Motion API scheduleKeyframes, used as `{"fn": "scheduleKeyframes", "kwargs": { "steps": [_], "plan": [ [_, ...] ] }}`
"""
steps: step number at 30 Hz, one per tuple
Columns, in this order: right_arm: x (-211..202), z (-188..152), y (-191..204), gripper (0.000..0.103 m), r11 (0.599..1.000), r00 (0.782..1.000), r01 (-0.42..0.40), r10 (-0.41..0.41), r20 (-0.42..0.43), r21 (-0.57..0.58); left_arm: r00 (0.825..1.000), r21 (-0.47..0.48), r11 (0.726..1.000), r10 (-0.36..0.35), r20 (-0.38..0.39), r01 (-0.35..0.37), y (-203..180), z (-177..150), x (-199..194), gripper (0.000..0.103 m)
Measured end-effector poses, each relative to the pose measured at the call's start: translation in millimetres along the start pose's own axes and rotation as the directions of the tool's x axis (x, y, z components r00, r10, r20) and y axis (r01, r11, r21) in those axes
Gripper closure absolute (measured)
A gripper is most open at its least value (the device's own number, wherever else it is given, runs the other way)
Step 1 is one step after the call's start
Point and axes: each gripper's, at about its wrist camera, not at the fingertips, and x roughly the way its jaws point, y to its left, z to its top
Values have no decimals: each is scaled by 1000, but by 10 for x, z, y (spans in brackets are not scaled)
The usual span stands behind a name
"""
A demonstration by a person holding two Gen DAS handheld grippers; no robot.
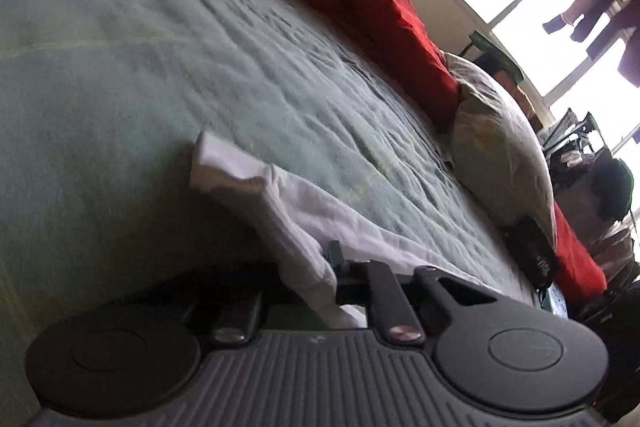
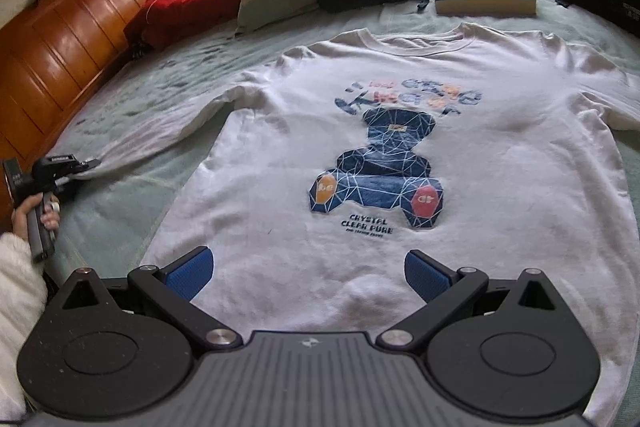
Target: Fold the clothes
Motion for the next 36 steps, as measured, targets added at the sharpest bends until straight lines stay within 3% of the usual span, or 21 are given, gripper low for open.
{"fn": "scheduleKeyframes", "kwargs": {
  "steps": [4,8,13,16,20,22,23,26,30,32,36],
  "plan": [
    [38,4,11,0,1000,1000,13,-13,-8,2,998,113,992,54,45,-59,-189,151,11,95],
    [48,6,27,0,1000,1000,19,-19,-12,-2,993,180,981,56,102,-74,-291,302,-8,95],
    [61,14,33,0,1000,1000,14,-14,-16,-8,995,185,978,93,40,-99,-136,309,-22,79],
    [66,3,24,0,1000,1000,9,-9,-22,-14,991,159,979,115,62,-124,40,309,-208,74],
    [68,-9,6,0,1000,1000,-4,4,-24,-6,961,129,956,245,130,-262,138,416,-509,59],
    [72,-14,5,0,1000,1000,-12,12,-24,-3,945,175,933,289,152,-314,48,450,-621,59],
    [73,-16,13,0,1000,1000,-15,15,-24,-5,946,215,926,282,160,-312,-34,444,-667,55],
    [83,-15,38,0,1000,999,-22,21,-25,-10,961,335,902,240,135,-273,-387,351,-655,42],
    [73,-16,86,0,999,999,-18,18,-28,-28,979,480,855,198,48,-196,-946,131,-325,35],
    [66,-14,93,0,999,1000,-9,8,-25,-36,973,520,832,229,-6,-193,-1133,-8,-85,34],
    [71,5,52,0,999,1000,14,-15,-22,-38,939,494,828,337,-65,-263,-1209,-186,402,31]
  ]
}}
